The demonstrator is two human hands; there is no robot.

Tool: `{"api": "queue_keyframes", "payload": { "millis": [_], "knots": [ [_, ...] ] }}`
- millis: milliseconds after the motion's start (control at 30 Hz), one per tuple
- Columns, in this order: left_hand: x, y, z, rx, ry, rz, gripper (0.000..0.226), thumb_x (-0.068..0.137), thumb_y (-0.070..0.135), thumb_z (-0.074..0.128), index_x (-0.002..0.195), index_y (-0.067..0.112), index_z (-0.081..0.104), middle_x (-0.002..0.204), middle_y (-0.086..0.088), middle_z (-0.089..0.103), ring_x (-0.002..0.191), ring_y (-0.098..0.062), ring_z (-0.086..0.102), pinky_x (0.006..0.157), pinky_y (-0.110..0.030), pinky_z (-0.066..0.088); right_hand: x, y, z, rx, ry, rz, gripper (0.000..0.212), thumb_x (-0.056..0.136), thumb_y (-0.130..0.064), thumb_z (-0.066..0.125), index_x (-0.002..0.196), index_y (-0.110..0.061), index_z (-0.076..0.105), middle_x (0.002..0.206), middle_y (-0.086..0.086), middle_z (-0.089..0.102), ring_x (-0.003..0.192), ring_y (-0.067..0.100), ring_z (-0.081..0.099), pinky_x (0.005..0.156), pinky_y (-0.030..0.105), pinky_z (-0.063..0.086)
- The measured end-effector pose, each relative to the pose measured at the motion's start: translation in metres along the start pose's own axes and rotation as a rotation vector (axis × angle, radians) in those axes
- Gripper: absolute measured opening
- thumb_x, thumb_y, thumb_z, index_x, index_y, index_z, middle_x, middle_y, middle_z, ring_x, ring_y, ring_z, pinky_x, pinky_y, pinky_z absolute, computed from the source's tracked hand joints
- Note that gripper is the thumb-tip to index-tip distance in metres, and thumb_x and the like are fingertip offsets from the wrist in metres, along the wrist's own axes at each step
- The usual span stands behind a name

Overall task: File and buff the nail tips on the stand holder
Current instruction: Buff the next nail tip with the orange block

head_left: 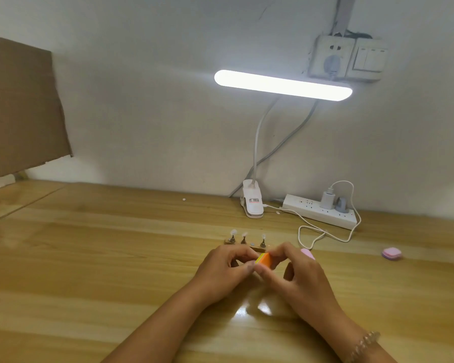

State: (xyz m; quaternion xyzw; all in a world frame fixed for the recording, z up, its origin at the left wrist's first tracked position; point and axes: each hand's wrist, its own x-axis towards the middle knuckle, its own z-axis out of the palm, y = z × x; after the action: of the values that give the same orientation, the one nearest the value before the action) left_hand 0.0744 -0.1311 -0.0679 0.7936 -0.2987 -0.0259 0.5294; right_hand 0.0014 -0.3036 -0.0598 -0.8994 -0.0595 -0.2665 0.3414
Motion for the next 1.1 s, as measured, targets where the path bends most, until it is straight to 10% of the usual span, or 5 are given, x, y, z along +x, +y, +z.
{"api": "queue_keyframes", "payload": {
  "millis": [333,533,1100],
  "knots": [
    [-0.002,-0.001,0.001,0.017,0.009,0.013,0.011,0.088,0.03,0.072,0.084,0.041,0.074,0.055,0.024,0.057,0.047,0.001,0.041,0.05,-0.016,0.033,0.005,0.006,-0.003,-0.012,0.035,0.055,0.044,0.073,-0.074,0.05,0.084,-0.034,0.063,0.081,-0.023,0.065,0.072,0.009,0.057,0.073,0.032,0.046],
    [-0.001,-0.002,0.002,0.001,-0.005,-0.008,0.01,0.087,0.032,0.071,0.087,0.041,0.074,0.089,0.007,0.074,0.053,0.001,0.048,0.051,-0.023,0.042,0.003,0.001,-0.003,-0.031,0.018,0.005,0.042,0.078,-0.071,0.052,0.091,-0.034,0.067,0.082,-0.022,0.065,0.074,0.006,0.059,0.081,0.034,0.047],
    [0.0,0.0,0.002,-0.117,0.005,-0.044,0.011,0.092,0.018,0.07,0.093,0.026,0.077,0.085,0.007,0.076,0.07,-0.008,0.06,0.064,-0.028,0.047,0.0,-0.003,-0.003,-0.042,0.042,0.009,0.045,0.072,-0.075,0.053,0.094,-0.035,0.059,0.088,-0.025,0.063,0.059,0.011,0.053,0.069,0.031,0.047]
  ]
}}
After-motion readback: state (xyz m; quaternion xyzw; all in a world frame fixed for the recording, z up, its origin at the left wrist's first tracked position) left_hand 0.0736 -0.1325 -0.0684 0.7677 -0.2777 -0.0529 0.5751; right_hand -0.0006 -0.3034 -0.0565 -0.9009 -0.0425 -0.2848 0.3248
